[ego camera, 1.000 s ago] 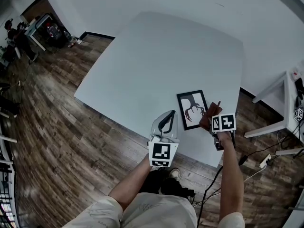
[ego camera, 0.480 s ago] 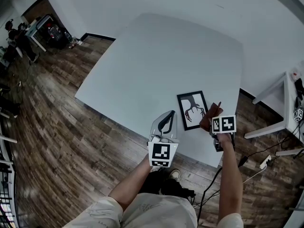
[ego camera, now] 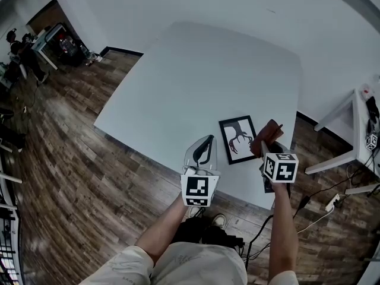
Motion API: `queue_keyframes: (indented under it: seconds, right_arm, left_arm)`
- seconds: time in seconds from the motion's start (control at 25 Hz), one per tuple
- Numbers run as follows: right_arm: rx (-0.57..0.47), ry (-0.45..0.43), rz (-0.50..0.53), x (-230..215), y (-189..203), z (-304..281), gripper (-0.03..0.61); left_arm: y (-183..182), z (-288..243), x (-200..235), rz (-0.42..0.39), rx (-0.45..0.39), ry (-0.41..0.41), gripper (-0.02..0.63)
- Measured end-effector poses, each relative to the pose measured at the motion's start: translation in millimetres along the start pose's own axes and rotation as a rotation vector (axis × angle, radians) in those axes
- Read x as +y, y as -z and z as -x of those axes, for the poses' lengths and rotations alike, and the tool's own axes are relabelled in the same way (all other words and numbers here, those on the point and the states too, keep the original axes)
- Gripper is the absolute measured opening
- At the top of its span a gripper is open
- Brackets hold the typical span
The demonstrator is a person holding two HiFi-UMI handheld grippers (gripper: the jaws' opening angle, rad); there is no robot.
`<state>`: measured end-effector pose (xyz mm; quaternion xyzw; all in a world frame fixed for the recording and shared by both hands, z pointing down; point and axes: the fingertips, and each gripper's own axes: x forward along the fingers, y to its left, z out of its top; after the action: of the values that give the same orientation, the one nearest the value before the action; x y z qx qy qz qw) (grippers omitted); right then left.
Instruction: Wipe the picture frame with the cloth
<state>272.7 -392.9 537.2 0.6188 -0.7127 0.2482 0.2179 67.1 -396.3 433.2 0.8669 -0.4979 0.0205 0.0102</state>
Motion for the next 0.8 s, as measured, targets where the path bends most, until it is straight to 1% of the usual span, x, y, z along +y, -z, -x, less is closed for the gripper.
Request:
queue_keyframes:
  seconds: [0.12, 0.32, 0.44, 0.6, 0.8]
  right_arm:
    - [-0.153, 0.025, 0.054, 8, -23, 24, 0.078]
    - [-0.452, 0.061, 0.135, 26, -58, 75, 0.078]
    - [-0.580, 0.093, 0.151, 30, -69, 100, 0.078]
    - [-0.665, 0.115, 0.180, 30, -74, 123, 0.078]
    - [-0.696, 0.141, 0.190, 25, -72, 134, 0.077]
  left_arm:
    - [-7, -1, -1, -0.006, -0.012, 0.003, 0.000]
    - [-16, -1, -2, -0.019, -0.030, 0.010, 0.000]
    - [-21, 0, -2, -0.024, -0.044, 0.013, 0.000]
    - [-25, 1, -1, -0.035, -0.053, 0.013, 0.000]
    - [-27, 2, -1, -0.036, -0.060, 0.008, 0.000]
